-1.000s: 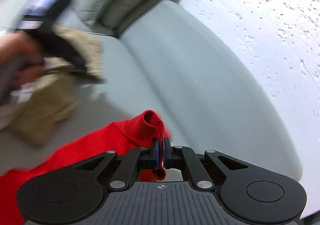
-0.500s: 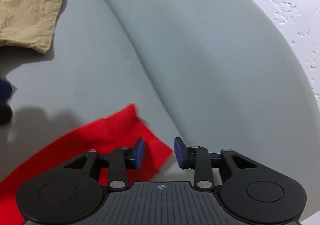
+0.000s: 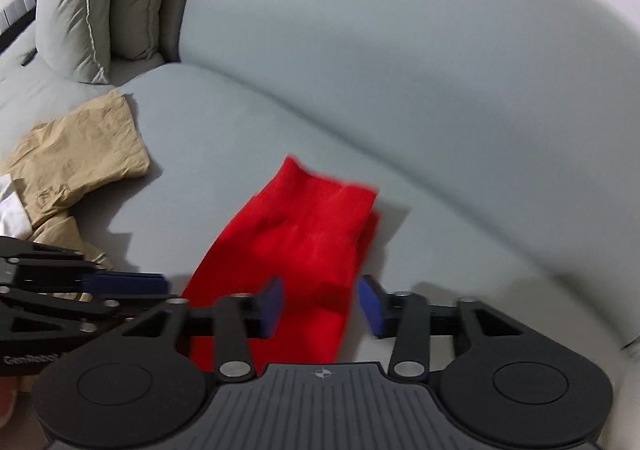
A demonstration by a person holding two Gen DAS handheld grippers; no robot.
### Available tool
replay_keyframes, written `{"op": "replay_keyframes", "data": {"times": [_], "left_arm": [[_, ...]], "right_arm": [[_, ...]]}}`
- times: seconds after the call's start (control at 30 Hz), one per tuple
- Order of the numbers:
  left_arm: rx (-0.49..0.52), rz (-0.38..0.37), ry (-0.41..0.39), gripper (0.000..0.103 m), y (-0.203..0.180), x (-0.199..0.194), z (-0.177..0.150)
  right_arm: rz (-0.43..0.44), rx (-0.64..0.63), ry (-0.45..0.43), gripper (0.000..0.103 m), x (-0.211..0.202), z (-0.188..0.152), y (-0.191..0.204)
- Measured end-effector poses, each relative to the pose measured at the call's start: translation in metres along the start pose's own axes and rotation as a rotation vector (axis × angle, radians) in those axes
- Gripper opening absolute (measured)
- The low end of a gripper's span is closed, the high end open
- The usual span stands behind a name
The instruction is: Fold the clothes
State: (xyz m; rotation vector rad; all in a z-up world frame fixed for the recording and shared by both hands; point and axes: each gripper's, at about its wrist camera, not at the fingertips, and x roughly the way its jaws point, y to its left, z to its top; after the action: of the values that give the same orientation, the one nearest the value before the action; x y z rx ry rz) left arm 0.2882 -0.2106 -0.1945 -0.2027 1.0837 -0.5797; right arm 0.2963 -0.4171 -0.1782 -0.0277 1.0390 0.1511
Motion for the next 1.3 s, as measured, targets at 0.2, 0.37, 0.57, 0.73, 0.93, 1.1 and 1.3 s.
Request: {"op": "replay_keyframes", "data": {"times": [0.2, 0.37, 0.57, 0.73, 0.93, 1.1, 1.3], "left_arm": [[-0.036, 0.076, 0.037, 0.026, 0.003, 0.016, 0.002], [0.111, -0.142, -0.015, 0.025, -0.007, -0.020, 0.005], [0.300, -0.562, 0.050, 0.016, -0.021, -0.058, -0.020], [0.479, -0.693, 0.162, 0.010, -0.048, -0.067, -0.060], [0.235, -0.275, 0.276, 0.006, -0.027, 0.010, -0.066], [0.281, -0.201, 0.258, 0.006, -0.030, 0.018, -0.052], [0.049, -0.439, 0.017, 0.017, 0.016, -0.032, -0.011]], "right_arm": [[-0.081, 0.027, 0.065, 0.019, 0.031, -0.009, 0.011], [-0.065, 0.060, -0.011, 0.033, -0.054, -0.021, 0.008], [0.031, 0.173, -0.057, 0.038, -0.166, -0.089, 0.003], [0.105, 0.235, 0.034, 0.015, -0.152, -0.135, 0.018], [0.049, 0.288, 0.105, 0.014, -0.073, -0.160, 0.030], [0.056, 0.280, 0.154, 0.022, -0.077, -0.150, 0.024], [0.090, 0.296, 0.015, 0.042, -0.112, -0.108, -0.007]]}}
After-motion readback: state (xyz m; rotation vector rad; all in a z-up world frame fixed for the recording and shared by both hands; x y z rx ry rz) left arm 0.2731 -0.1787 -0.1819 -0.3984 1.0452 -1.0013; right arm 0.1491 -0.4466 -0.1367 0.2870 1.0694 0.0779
